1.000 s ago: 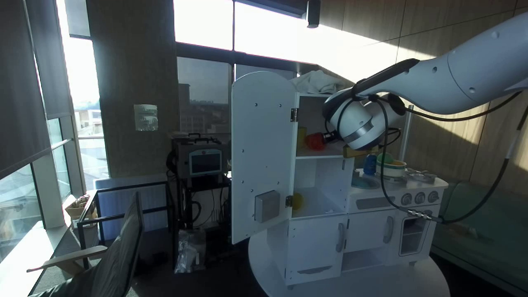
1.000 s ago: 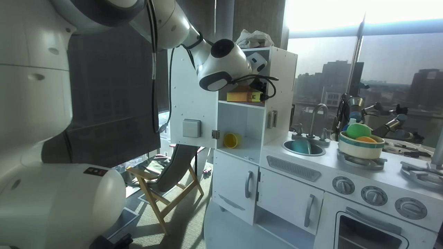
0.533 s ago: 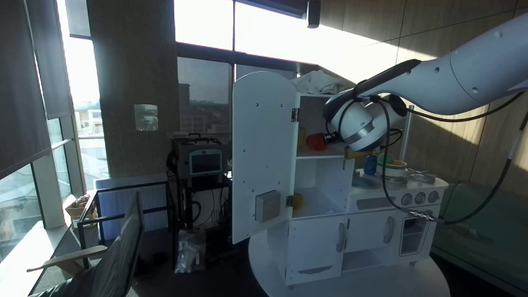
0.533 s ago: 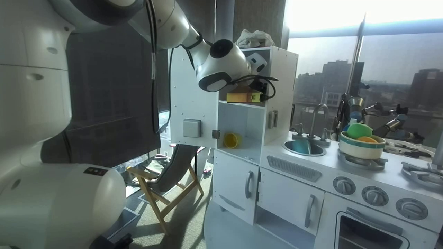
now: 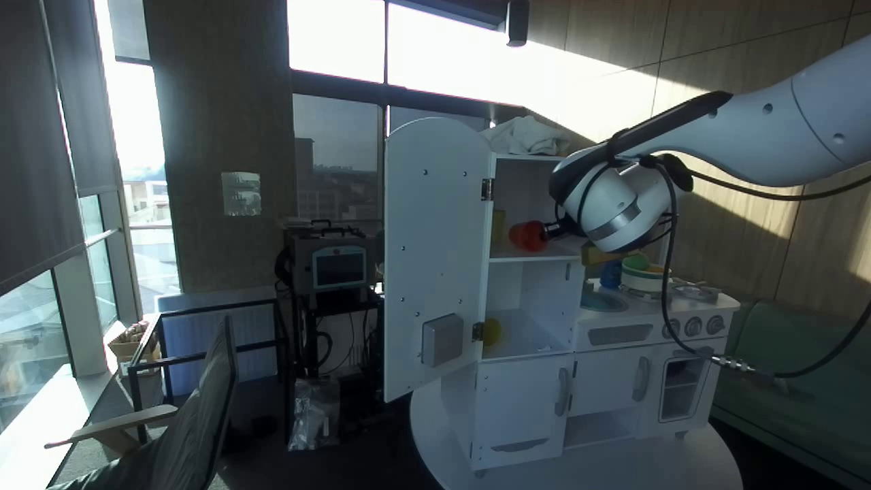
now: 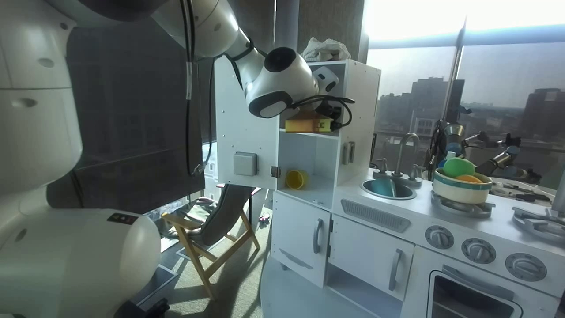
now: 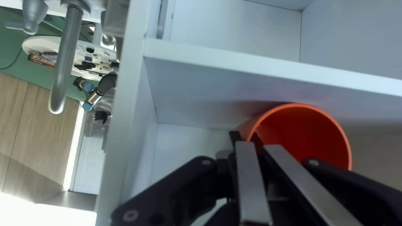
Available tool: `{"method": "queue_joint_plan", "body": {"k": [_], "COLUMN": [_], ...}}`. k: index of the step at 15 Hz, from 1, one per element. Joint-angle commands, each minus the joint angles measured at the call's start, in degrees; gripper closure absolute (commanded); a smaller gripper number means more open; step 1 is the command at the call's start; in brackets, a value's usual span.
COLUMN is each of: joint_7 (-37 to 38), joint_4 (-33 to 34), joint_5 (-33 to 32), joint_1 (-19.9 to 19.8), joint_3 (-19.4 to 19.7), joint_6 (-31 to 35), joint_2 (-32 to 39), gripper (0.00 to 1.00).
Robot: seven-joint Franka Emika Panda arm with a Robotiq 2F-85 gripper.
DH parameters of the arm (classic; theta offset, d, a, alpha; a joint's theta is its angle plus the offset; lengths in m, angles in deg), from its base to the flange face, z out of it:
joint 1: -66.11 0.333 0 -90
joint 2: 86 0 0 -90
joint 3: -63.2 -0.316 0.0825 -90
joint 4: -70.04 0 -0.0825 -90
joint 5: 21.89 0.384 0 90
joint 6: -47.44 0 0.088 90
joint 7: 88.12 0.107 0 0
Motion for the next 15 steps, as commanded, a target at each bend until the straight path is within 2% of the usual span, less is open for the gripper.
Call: {"method": "queue_joint_plan", "body": {"k": [1, 3, 4, 6, 11, 12, 13, 14, 15], "joint_7": [-0.29, -0.33, -0.19, -0.11, -0.12, -0.10, -0.16, -0.21, -0.19], "joint_4": [-5.43, -6.44, -6.79, -7.30, -7.93, -7.89, -7.93, -7.93, -7.92], "joint_5": [-3.25, -3.48, -3.25, -2.86, -2.35, -2.33, -2.33, -2.27, -2.23], "joint_1": [-2.70, -3.27, -3.67, -4.01, -3.17, -3.14, -3.08, -3.04, -3.08], "joint_3": [-0.47, -1.13, -1.56, -2.20, -3.02, -3.30, -3.51, -3.54, -3.51], "joint_6": [2.33, 2.69, 2.60, 1.84, 1.37, 1.94, 1.90, 2.12, 2.17], "joint_2": [-3.70, -5.31, -5.76, -6.90, -8.02, -7.99, -8.14, -8.29, -8.38], "gripper": [0.91, 0.91, 0.66, 0.63, 0.27, 0.34, 0.62, 0.59, 0.62]}}
